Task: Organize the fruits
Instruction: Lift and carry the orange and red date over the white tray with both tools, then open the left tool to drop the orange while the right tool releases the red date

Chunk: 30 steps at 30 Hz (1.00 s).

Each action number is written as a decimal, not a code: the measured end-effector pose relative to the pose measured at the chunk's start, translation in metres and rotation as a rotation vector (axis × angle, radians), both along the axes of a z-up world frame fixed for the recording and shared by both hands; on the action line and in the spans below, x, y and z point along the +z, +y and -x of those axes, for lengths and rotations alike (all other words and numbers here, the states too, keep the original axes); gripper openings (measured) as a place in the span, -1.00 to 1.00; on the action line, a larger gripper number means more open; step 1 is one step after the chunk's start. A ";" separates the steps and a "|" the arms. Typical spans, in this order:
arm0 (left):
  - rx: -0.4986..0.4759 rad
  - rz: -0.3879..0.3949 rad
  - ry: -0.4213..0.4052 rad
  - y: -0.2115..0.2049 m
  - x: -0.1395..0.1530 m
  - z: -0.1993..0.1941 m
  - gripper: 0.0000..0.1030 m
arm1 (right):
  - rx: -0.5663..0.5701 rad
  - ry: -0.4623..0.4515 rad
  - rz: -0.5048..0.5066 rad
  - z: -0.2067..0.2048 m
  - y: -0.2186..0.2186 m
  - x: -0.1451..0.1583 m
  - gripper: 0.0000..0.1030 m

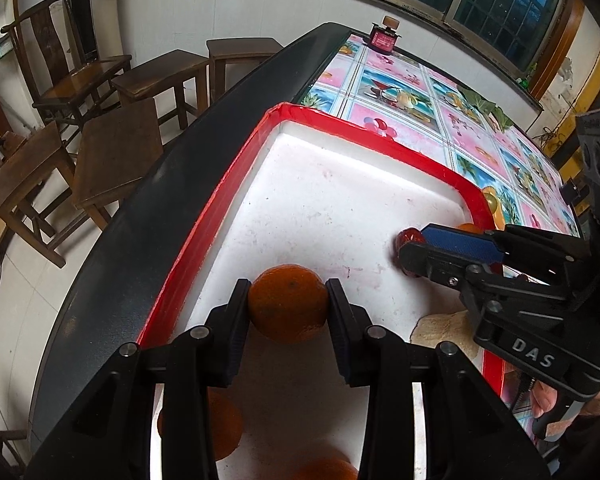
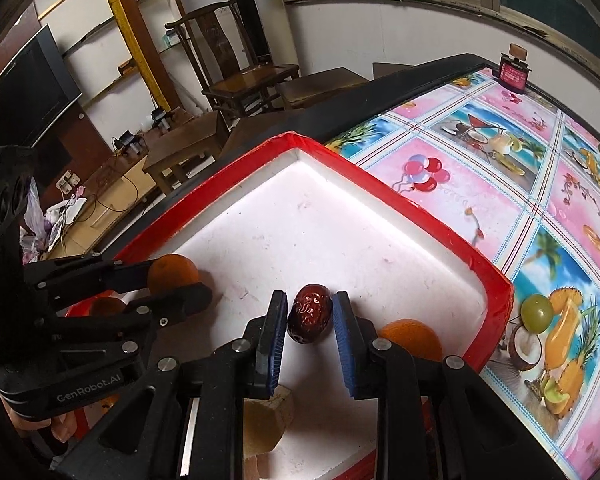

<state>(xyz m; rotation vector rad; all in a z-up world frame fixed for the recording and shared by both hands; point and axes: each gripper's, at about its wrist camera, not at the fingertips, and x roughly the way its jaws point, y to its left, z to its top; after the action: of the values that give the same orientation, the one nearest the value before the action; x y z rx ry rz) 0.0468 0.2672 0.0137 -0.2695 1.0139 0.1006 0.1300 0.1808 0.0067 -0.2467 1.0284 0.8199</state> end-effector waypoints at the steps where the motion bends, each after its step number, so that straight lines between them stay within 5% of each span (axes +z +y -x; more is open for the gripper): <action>1: 0.002 0.006 -0.002 0.000 0.000 0.001 -0.16 | 0.000 0.002 -0.006 0.001 0.000 0.001 -0.50; 4: 0.013 0.017 -0.019 0.002 0.003 0.005 0.18 | -0.010 0.001 -0.038 0.004 -0.006 0.009 -0.32; 9: 0.015 0.000 -0.037 -0.002 0.011 0.013 0.31 | -0.023 -0.021 -0.091 0.019 -0.026 0.030 -0.21; 16: 0.007 0.029 -0.089 -0.010 0.029 0.036 0.40 | -0.076 -0.031 -0.167 0.051 -0.079 0.046 0.52; 30: -0.121 0.054 -0.124 -0.072 0.050 0.054 0.42 | -0.157 0.024 -0.206 0.124 -0.171 0.040 0.61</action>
<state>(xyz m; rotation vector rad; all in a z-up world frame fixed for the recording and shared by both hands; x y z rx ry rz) -0.0071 0.1951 0.0634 -0.2602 0.9081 -0.0526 0.0061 0.0100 0.0467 0.0188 0.9644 0.7806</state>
